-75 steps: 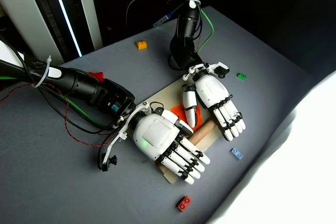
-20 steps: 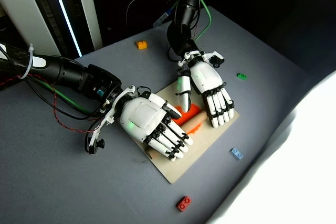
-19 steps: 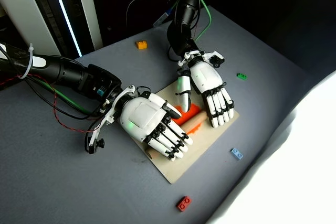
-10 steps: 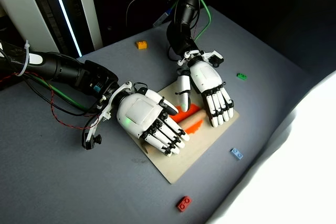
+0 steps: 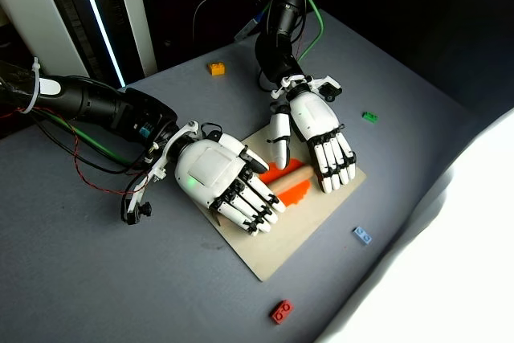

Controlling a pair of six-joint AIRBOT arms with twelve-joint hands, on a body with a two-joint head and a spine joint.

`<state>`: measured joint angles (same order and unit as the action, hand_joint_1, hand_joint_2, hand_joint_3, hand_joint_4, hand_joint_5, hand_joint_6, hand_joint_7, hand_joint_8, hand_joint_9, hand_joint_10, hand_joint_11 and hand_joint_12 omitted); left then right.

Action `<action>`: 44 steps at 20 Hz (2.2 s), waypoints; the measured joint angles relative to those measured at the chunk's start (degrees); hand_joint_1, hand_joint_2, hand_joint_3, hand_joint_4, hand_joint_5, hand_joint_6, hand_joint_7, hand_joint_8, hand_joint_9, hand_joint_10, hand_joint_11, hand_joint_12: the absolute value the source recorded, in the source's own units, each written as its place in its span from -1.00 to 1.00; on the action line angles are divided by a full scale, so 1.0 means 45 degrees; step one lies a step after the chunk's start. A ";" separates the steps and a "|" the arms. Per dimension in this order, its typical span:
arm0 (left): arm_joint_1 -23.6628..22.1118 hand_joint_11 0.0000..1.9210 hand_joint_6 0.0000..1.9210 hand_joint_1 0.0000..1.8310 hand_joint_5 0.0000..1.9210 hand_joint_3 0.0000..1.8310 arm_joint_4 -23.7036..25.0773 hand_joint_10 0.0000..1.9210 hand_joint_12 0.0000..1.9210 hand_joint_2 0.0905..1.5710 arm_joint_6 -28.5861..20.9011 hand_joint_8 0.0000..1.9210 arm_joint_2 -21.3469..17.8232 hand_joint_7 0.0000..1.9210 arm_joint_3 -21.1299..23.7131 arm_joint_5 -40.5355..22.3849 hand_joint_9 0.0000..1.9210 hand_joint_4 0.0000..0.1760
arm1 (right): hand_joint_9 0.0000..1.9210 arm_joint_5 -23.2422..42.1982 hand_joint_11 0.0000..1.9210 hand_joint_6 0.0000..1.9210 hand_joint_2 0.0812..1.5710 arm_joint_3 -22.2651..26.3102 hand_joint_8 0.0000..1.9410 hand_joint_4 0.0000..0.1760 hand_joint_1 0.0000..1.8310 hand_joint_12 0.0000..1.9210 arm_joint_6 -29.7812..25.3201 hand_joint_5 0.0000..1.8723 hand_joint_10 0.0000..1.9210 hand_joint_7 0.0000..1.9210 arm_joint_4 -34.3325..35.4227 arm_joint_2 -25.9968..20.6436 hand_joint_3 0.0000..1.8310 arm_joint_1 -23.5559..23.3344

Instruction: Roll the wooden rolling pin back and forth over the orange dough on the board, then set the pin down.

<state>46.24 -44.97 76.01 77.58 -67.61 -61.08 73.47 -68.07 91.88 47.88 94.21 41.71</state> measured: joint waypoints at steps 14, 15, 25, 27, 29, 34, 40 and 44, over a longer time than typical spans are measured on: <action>0.0257 -1.00 -1.00 -1.00 -0.71 -1.00 -0.0015 -1.00 -0.58 0.68 -0.0087 -1.00 -0.0282 -0.63 0.0554 -0.0262 -0.74 -1.00 | -0.43 0.0024 -1.00 -0.94 0.87 0.0296 -0.98 -1.00 -1.00 0.35 0.0214 -0.43 -0.88 -0.36 -0.0073 -0.0126 -1.00 0.0078; 0.0335 -1.00 -1.00 -1.00 -0.71 -1.00 0.0034 -1.00 -0.58 0.68 -0.0092 -1.00 -0.0350 -0.63 0.0636 -0.0306 -0.74 -1.00 | -0.43 0.0029 -1.00 -0.94 0.87 0.0350 -0.98 -1.00 -1.00 0.35 0.0214 -0.43 -0.88 -0.36 -0.0083 -0.0155 -1.00 0.0087; 0.0661 -1.00 -1.00 -1.00 -0.70 -1.00 -0.0107 -1.00 -0.57 0.68 -0.0010 -1.00 -0.0563 -0.63 0.1234 -0.0806 -0.74 -1.00 | -0.44 0.0175 -1.00 -0.95 0.88 0.0583 -0.99 -1.00 -1.00 0.33 0.0223 -0.44 -0.89 -0.37 -0.0466 -0.0272 -1.00 0.0092; 0.0738 -1.00 -1.00 -1.00 -0.70 -1.00 -0.0107 -1.00 -0.57 0.68 0.0034 -1.00 -0.0588 -0.63 0.1350 -0.0928 -0.74 -1.00 | -0.44 0.0233 -1.00 -0.96 0.88 0.0670 -0.99 -1.00 -1.00 0.33 0.0219 -0.44 -0.89 -0.36 -0.0476 -0.0306 -1.00 0.0136; 0.0743 -1.00 -1.00 -1.00 -0.70 -1.00 -0.0131 -1.00 -0.57 0.68 0.0097 -1.00 -0.0588 -0.63 0.1379 -0.0899 -0.74 -1.00 | -0.44 0.0291 -1.00 -0.96 0.88 0.0733 -0.99 -1.00 -1.00 0.33 0.0223 -0.44 -0.89 -0.36 -0.0466 -0.0306 -1.00 0.0185; 0.0738 -1.00 -1.00 -1.00 -0.70 -1.00 -0.0126 -1.00 -0.57 0.68 0.0102 -1.00 -0.0593 -0.61 0.1394 -0.0903 -0.73 -1.00 | -0.43 0.0452 -1.00 -0.96 0.88 0.1035 -0.99 -1.00 -1.00 0.33 0.0282 -0.43 -0.88 -0.36 -0.0549 -0.0364 -1.00 0.0389; 0.0743 -1.00 -1.00 -1.00 -0.70 -1.00 -0.0165 -1.00 -0.57 0.68 0.0136 -1.00 -0.0627 -0.61 0.1554 -0.0991 -0.73 -1.00 | -0.43 0.0481 -1.00 -0.96 0.88 0.1141 -0.99 -1.00 -1.00 0.34 0.0321 -0.43 -0.89 -0.36 -0.0515 -0.0389 -1.00 0.0403; 0.0743 -1.00 -1.00 -1.00 -0.70 -1.00 -0.0233 -1.00 -0.57 0.68 0.0155 -1.00 -0.0646 -0.61 0.1651 -0.1064 -0.73 -1.00 | -0.43 0.0554 -1.00 -0.96 0.88 0.1316 -0.99 -1.00 -1.00 0.34 0.0384 -0.43 -0.89 -0.36 -0.0486 -0.0427 -1.00 0.0403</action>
<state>49.58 -46.02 76.71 74.67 -60.18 -65.87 75.96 -62.15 93.60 45.69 92.29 43.53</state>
